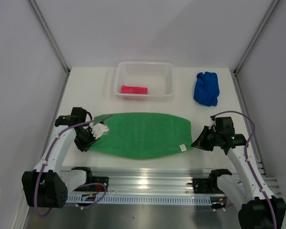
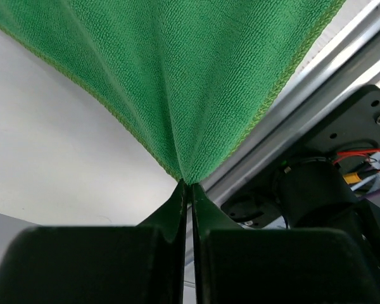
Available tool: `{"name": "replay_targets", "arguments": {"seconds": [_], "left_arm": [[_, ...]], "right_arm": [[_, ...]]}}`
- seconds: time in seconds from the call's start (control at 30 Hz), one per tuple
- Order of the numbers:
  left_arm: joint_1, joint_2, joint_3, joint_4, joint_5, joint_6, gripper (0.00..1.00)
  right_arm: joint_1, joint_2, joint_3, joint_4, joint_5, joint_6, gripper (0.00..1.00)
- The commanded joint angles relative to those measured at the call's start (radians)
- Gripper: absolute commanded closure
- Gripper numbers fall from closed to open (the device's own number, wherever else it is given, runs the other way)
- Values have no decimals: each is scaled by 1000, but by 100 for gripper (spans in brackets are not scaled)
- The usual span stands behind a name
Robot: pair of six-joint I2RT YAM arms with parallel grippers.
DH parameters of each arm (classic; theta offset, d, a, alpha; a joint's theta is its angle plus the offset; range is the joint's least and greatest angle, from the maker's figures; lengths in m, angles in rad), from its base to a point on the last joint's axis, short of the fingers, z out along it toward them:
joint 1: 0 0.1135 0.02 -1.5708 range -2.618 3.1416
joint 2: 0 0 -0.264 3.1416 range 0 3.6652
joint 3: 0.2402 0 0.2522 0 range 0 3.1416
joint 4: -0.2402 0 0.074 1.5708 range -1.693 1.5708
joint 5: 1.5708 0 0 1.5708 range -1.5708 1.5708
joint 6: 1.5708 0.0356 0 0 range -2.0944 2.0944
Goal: Roll the towels
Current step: Flatten the towel
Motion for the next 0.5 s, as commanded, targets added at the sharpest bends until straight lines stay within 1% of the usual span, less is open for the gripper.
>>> {"name": "replay_targets", "arguments": {"seconds": [0.0,0.1,0.13,0.2,0.4,0.47], "left_arm": [[16,-16,33,-76,-3,30,99],[16,-9,38,-73,-23,34,99],[42,-7,38,-64,-24,34,99],[43,7,41,-17,-18,28,99],[42,54,29,53,-14,25,99],[43,51,-9,56,-9,46,99]], "right_arm": [[4,-36,61,-78,10,27,100],[4,-42,52,-91,7,30,100],[3,-42,44,-85,10,30,100],[3,-33,16,-58,11,34,100],[6,22,-51,11,4,34,100],[7,25,-59,11,13,40,100]]}}
